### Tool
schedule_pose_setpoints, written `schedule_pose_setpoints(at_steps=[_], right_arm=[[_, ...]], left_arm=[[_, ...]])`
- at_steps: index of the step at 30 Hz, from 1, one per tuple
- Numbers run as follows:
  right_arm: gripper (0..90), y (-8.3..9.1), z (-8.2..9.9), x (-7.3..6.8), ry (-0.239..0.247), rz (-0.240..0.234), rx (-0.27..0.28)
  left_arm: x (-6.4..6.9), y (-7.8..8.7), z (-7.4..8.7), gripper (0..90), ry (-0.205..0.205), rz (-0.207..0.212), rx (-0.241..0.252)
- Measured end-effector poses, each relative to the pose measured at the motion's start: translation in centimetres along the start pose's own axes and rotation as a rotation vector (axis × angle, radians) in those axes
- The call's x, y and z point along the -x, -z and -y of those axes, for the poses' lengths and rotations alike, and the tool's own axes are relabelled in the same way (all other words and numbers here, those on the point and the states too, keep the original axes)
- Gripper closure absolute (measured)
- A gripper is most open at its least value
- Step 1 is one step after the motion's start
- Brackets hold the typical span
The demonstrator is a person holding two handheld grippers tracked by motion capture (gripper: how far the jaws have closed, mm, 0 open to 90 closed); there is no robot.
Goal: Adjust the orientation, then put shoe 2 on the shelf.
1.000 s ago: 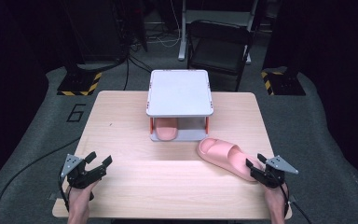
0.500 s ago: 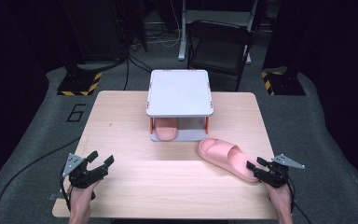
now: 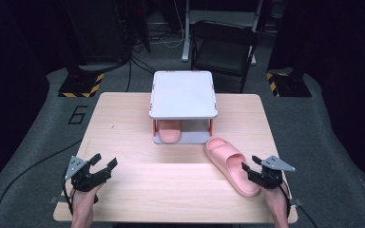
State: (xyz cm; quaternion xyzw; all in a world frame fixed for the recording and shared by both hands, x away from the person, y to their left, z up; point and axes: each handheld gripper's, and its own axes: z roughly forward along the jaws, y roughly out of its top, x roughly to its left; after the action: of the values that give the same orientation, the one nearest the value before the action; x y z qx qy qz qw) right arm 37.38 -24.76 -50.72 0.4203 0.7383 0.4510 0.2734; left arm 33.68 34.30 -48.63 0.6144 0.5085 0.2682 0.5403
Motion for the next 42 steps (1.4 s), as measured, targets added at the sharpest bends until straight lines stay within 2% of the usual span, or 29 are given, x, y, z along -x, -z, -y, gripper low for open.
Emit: schedule_pose_setpoints(at_steps=[3,5,6,7,8,9,12,16,20,23,24,25,27,31,33,36,40,42], right_arm=[[63.1,-1.5,-0.3,0.2,0.02,-0.007,-0.012],[70.7,-1.9,-0.4,0.1,0.014,-0.026,-0.009],[74.6,-1.9,-0.4,0.0,0.007,-0.025,-0.005],[78.9,-1.8,-0.4,-0.2,0.008,-0.004,0.002],[79.7,-1.7,-0.4,-0.4,0.012,0.003,0.021],[80.3,-1.5,-0.5,-0.5,0.017,-0.017,0.021],[82.2,-1.3,-0.3,-1.4,0.047,-0.022,-0.006],[82.7,-0.8,-0.1,-3.2,0.047,-0.044,0.01],[82.5,-0.8,0.0,-5.3,0.073,-0.099,0.042],[82.2,-1.3,-0.2,-6.3,0.11,-0.126,0.037],[81.8,-1.4,-0.3,-6.5,0.111,-0.12,0.036],[79.1,-1.5,-0.3,-6.5,0.089,-0.133,0.04],[64.0,-1.4,-0.4,-6.4,0.067,-0.132,0.071],[47.6,-0.8,-0.5,-6.1,0.042,-0.114,0.12],[45.6,-0.4,-0.5,-5.9,0.021,-0.109,0.129],[41.3,0.1,-0.4,-5.7,0.006,-0.073,0.151],[40.4,0.5,-0.6,-5.4,-0.024,-0.09,0.172],[39.6,0.4,-0.5,-5.4,-0.016,-0.099,0.156]], left_arm=[[-0.2,0.1,0.0,23.0,0.003,-0.001,0.002],[-0.4,0.1,0.0,23.1,0.003,-0.008,0.002],[-0.4,0.1,0.0,23.1,0.008,-0.008,0.005],[-0.5,0.2,0.0,23.1,0.007,-0.008,0.001],[-0.5,0.2,0.0,23.1,0.007,-0.013,0.003],[-0.6,0.2,0.0,23.1,0.009,-0.013,0.003],[-0.5,0.1,0.2,23.1,0.012,-0.009,0.002],[-0.2,0.0,0.3,23.1,0.008,-0.002,-0.003],[0.2,-0.1,0.2,23.1,0.006,0.0,-0.005],[0.4,-0.1,0.1,23.1,0.004,0.003,-0.01],[0.4,0.0,0.0,23.2,0.003,0.005,-0.011],[0.5,0.0,-0.1,23.2,-0.002,0.008,-0.012],[0.5,0.1,-0.3,23.2,-0.012,0.008,-0.019],[0.1,0.3,-0.7,23.2,-0.019,0.001,-0.012],[0.0,0.4,-0.6,23.2,-0.015,-0.002,-0.007],[-0.1,0.4,-0.3,23.2,-0.013,-0.005,-0.004],[0.1,0.5,0.0,23.2,-0.015,-0.007,-0.023],[0.1,0.4,0.0,23.2,-0.028,-0.005,-0.026]])
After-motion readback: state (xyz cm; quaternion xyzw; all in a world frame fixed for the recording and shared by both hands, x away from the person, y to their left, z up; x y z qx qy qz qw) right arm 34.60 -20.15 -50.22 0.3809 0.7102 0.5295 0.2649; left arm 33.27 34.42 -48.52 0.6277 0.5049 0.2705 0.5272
